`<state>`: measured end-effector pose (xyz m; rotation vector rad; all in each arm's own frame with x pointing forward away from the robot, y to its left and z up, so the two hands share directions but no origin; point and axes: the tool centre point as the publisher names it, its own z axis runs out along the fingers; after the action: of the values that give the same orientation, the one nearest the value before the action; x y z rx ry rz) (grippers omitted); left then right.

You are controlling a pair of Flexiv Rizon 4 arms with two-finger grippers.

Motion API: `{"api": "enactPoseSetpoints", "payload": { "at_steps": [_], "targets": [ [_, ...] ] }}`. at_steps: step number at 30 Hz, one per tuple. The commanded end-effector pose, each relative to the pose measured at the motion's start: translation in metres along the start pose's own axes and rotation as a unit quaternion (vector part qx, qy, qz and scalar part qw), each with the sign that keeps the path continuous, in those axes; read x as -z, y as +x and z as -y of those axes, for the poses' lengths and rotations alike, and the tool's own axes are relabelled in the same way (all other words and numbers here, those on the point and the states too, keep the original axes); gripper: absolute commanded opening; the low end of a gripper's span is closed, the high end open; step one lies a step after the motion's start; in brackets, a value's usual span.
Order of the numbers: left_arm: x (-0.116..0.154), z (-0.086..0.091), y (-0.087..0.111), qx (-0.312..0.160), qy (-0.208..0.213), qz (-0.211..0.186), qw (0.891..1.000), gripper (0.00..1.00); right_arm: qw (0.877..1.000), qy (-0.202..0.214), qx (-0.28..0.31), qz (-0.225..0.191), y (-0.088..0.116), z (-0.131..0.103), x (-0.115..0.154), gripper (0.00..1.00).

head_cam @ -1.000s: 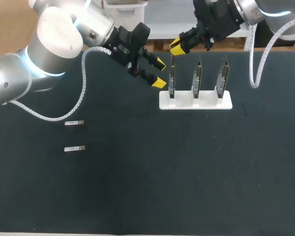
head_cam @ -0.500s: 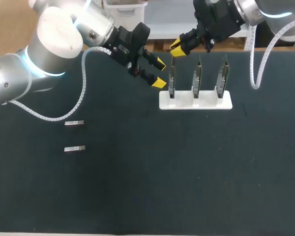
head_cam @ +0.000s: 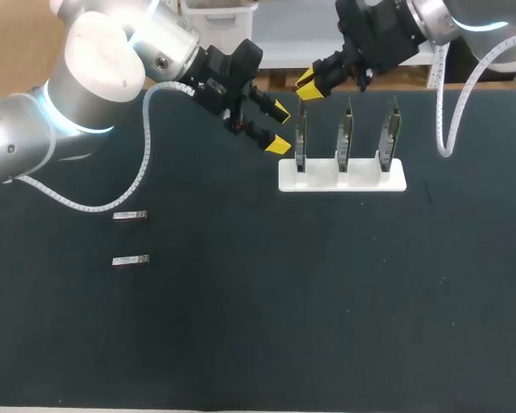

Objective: Pick up the optical module with the left hand, and insert it into the network port with the right hand.

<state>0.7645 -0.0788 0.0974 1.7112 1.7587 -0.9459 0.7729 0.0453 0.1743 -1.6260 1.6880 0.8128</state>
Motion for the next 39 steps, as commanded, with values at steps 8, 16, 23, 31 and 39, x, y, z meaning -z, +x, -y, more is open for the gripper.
{"api": "enactPoseSetpoints", "payload": {
  "at_steps": [8,16,23,31,39],
  "targets": [
    [0.0002,0.0,-0.0004,0.0,0.0,-0.002,1.0,1.0,1.0,-0.002,-0.006,0.004,-0.0004,0.0048,0.0048,0.0],
    [0.0002,0.0,-0.0004,0.0,0.0,-0.002,1.0,1.0,1.0,-0.005,-0.007,-0.005,-0.0004,0.0043,0.0021,0.0],
    [0.0002,0.0,-0.0004,0.0,0.0,-0.002,1.0,1.0,1.0,-0.009,-0.011,-0.014,0.0023,0.0055,-0.0009,0.0],
    [0.0002,0.0,-0.0004,0.0,0.0,-0.002,1.0,1.0,1.0,-0.008,-0.012,-0.017,0.0043,0.0062,-0.0017,0.0],
    [0.0002,0.0,-0.0004,0.0,0.0,-0.002,1.0,1.0,1.0,-0.009,-0.014,-0.011,0.002,0.0088,0.0003,0.0]
  ]
}}
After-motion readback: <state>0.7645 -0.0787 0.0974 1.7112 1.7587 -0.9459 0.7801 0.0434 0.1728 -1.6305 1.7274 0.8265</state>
